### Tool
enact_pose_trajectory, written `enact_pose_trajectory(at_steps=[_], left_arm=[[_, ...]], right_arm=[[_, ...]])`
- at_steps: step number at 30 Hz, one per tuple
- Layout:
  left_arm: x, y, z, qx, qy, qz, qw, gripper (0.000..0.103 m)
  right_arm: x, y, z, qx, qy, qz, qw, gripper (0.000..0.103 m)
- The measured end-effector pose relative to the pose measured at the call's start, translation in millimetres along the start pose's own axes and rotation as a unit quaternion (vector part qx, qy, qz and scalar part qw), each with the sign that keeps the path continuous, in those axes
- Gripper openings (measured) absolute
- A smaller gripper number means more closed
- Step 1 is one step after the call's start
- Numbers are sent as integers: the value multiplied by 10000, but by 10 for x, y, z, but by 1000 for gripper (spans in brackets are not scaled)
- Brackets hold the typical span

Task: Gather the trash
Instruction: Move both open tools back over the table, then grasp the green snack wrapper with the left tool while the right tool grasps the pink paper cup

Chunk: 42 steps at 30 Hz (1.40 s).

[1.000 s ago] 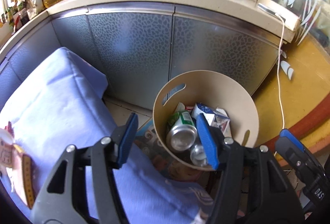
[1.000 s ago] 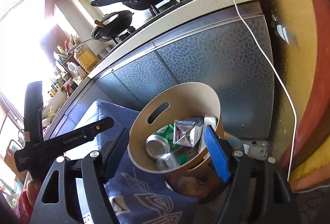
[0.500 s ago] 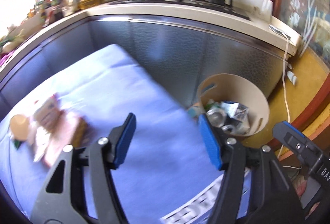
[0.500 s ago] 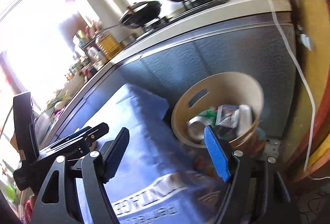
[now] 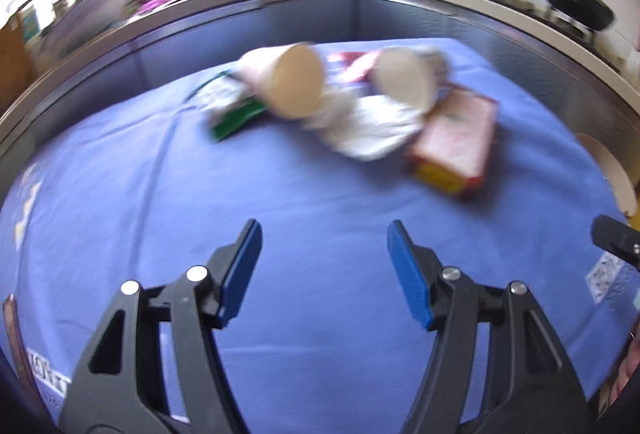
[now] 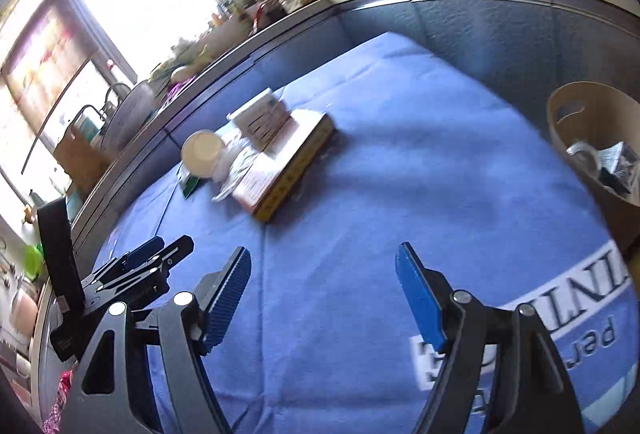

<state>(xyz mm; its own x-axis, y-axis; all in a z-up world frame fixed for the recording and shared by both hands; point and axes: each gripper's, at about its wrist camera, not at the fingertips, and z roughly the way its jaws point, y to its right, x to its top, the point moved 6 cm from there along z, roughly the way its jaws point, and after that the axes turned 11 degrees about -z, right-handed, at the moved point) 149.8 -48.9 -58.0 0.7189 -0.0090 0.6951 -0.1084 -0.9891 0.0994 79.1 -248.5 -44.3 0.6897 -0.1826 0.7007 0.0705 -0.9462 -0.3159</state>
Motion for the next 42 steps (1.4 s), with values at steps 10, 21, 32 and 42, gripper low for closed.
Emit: enact_pose_trajectory(at_steps=[10,21,32,42], left_arm=[[15,-1226,60,658,204,-1120,9913,63],[18,-1334,152,93,-140,-1584,9872,66],[1099,-1468,702,-1510,-748,-2263,9594,68],[1371,-920,1351,-1066,-1177,-1690,9727,71]], right_arm=[[422,-953,705,605,-454,-767,9942,57],[1478,-1218,1792,1122,-704,261,9908,37],[1480,-1218,1250,1221,-173,-18,9924,2],[899,-1393,389,556,581,-1441,9863,2]])
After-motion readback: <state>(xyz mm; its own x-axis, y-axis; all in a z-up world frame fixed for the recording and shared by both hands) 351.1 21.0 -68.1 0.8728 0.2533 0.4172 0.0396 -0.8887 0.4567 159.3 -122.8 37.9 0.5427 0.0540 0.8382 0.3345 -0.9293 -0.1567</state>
